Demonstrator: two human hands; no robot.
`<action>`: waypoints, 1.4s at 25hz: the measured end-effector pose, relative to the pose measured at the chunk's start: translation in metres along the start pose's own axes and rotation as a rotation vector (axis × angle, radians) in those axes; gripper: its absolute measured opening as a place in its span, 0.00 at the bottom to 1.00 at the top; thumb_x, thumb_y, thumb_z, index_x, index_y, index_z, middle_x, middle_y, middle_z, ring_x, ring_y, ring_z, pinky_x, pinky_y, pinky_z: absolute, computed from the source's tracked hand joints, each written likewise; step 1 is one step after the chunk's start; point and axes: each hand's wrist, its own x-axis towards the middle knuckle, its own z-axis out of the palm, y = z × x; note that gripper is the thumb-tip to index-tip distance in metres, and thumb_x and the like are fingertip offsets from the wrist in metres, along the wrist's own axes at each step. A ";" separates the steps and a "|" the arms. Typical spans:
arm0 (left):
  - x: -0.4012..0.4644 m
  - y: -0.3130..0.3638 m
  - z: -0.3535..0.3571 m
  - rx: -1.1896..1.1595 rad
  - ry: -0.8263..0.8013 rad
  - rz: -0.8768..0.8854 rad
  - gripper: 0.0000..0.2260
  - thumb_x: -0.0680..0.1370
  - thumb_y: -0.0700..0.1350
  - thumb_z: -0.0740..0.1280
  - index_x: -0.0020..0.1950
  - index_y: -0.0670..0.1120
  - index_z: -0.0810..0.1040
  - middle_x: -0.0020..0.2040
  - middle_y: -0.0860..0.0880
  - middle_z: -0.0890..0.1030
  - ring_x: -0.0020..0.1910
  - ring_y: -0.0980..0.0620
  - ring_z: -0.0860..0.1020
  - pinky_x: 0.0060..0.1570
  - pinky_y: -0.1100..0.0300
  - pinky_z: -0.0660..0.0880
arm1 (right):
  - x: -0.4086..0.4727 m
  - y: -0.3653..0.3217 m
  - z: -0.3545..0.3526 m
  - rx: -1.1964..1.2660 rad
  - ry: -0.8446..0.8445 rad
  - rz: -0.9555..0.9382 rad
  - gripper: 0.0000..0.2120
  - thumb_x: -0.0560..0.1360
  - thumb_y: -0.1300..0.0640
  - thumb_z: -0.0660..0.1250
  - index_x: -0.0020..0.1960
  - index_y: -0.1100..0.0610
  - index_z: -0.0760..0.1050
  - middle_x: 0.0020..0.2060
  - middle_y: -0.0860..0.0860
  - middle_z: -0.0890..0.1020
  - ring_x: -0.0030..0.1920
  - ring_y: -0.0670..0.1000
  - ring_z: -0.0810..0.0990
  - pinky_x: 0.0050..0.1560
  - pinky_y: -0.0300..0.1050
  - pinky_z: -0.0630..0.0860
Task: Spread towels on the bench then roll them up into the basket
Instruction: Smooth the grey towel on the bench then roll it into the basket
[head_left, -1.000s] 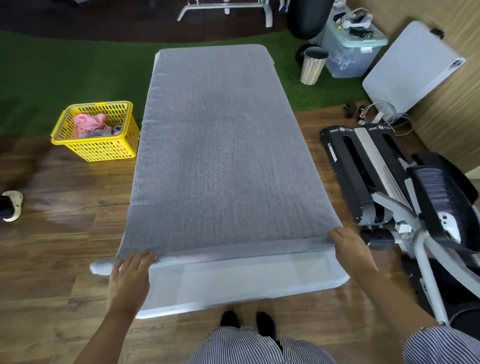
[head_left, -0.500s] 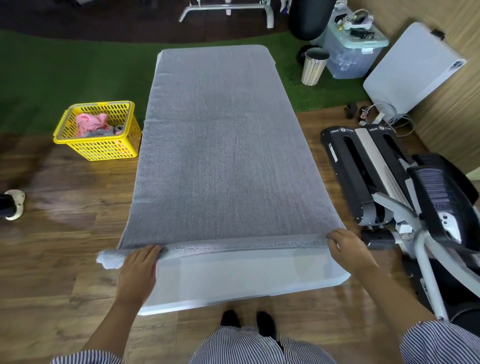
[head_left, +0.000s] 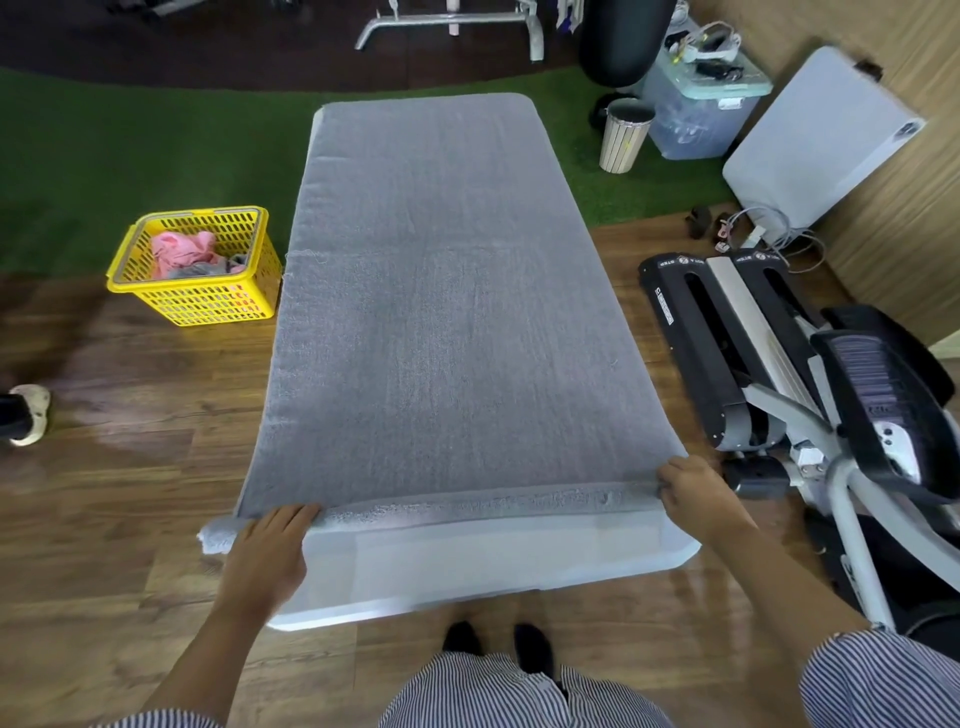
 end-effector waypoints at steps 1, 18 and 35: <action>0.001 0.002 -0.003 0.009 0.029 -0.014 0.14 0.69 0.35 0.65 0.53 0.42 0.81 0.46 0.45 0.82 0.43 0.42 0.81 0.42 0.45 0.76 | 0.000 -0.002 -0.002 -0.023 0.025 0.014 0.05 0.64 0.64 0.66 0.39 0.60 0.77 0.36 0.56 0.77 0.39 0.61 0.77 0.35 0.51 0.72; 0.013 0.006 -0.004 -0.017 0.004 -0.015 0.20 0.64 0.33 0.58 0.52 0.41 0.80 0.41 0.46 0.82 0.39 0.41 0.81 0.45 0.42 0.77 | 0.004 -0.006 -0.003 -0.024 0.109 -0.088 0.03 0.63 0.63 0.69 0.33 0.57 0.77 0.31 0.50 0.78 0.37 0.56 0.78 0.37 0.51 0.76; 0.024 0.010 -0.003 -0.065 -0.009 -0.070 0.19 0.70 0.47 0.57 0.54 0.42 0.82 0.49 0.47 0.83 0.48 0.43 0.81 0.59 0.43 0.71 | 0.008 -0.012 -0.012 0.158 0.001 -0.007 0.17 0.69 0.70 0.63 0.56 0.62 0.76 0.52 0.55 0.77 0.56 0.56 0.74 0.58 0.42 0.68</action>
